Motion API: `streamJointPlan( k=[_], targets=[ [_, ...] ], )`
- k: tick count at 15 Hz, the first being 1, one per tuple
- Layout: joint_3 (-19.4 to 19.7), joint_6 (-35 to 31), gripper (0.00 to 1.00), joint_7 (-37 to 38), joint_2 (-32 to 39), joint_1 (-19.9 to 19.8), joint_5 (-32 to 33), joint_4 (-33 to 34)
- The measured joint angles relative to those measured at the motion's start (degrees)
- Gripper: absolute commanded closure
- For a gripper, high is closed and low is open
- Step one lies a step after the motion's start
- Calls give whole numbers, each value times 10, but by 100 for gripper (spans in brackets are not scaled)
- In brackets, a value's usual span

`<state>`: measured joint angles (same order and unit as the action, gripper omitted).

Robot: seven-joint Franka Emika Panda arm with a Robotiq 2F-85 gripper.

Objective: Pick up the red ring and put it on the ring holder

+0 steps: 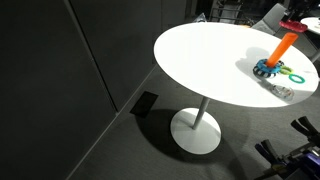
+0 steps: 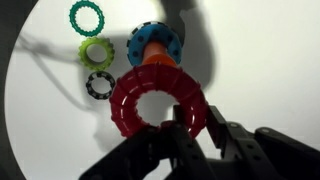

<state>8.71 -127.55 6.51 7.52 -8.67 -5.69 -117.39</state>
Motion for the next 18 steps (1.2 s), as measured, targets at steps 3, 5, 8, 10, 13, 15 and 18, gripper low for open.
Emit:
streamJointPlan(
  k=[3,5,8,10,13,15,18],
  targets=[
    [0,15,91,1,0,0,14,-1],
    [0,23,91,1,0,0,23,-1],
    [0,27,91,1,0,0,28,-5],
    [0,27,91,1,0,0,28,-9],
    [-1,27,91,1,0,2,28,-15],
    [-2,27,91,1,0,2,29,-18],
    [-2,27,91,2,0,4,38,-22]
  ],
)
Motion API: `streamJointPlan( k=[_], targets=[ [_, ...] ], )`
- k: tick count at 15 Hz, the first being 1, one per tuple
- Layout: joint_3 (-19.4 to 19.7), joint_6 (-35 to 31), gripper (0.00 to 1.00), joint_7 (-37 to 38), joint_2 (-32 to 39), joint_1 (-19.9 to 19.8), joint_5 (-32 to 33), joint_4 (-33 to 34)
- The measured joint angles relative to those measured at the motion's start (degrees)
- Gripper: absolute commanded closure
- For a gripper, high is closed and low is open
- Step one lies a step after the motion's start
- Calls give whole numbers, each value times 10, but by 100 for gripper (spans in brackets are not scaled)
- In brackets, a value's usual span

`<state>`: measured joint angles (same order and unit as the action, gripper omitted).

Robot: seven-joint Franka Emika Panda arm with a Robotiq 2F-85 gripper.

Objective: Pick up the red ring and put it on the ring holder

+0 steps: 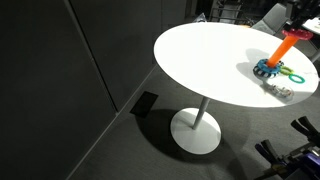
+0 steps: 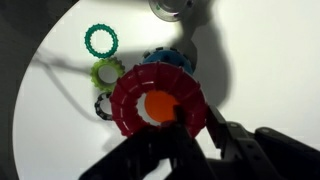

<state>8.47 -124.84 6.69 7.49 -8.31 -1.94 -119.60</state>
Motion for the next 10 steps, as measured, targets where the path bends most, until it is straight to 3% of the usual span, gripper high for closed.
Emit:
streamJointPlan(
  k=[10],
  targets=[
    [0,-61,91,40,-7,5,54,-34]
  ],
)
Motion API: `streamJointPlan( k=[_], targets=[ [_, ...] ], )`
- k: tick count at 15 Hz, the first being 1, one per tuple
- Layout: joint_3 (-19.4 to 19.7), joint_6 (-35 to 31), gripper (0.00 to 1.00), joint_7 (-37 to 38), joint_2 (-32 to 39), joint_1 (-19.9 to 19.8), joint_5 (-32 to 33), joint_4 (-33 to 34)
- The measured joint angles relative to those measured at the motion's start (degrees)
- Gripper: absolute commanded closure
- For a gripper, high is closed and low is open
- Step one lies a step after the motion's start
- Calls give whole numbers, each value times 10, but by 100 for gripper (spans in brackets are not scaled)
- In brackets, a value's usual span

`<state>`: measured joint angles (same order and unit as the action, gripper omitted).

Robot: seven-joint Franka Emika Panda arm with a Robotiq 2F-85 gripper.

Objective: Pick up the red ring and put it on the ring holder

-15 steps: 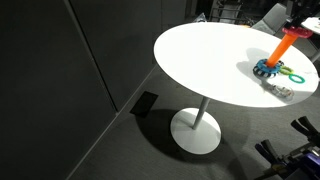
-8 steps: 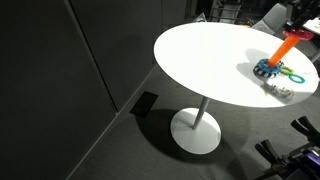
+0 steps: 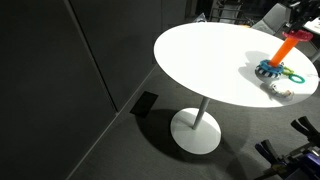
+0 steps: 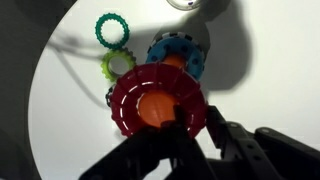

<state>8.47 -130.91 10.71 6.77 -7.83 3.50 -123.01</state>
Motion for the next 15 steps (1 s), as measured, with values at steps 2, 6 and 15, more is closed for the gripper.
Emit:
streamJointPlan(
  k=[2,6,15],
  targets=[
    [0,-13,91,8,-3,0,7,-9],
    [0,-19,41,14,-11,0,10,-20],
    [0,-7,0,14,-15,0,10,-29]
  ],
)
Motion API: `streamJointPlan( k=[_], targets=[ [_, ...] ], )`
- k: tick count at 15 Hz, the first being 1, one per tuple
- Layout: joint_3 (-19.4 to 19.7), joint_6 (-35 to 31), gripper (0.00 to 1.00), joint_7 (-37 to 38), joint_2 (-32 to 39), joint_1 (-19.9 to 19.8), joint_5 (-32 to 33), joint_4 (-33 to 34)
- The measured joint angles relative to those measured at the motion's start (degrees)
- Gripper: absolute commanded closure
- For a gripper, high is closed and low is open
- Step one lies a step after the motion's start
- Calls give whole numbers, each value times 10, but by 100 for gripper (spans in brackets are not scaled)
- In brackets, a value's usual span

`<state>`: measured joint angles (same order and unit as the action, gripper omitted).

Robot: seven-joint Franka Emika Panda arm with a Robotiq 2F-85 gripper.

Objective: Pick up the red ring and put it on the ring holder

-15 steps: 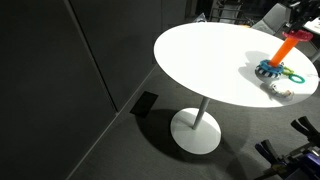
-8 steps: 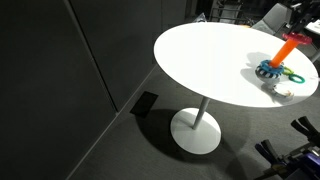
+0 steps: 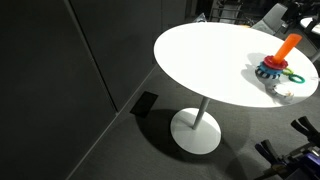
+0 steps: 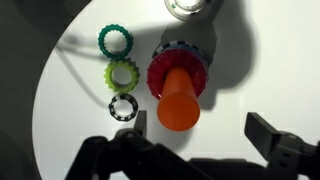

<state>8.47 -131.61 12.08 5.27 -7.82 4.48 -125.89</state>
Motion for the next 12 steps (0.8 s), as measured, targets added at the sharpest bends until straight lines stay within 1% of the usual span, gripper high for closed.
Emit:
streamJointPlan(
  k=[8,12],
  targets=[
    [1,78,0,-29,-21,0,0,0],
    [2,99,0,-46,-27,-1,0,0]
  ],
)
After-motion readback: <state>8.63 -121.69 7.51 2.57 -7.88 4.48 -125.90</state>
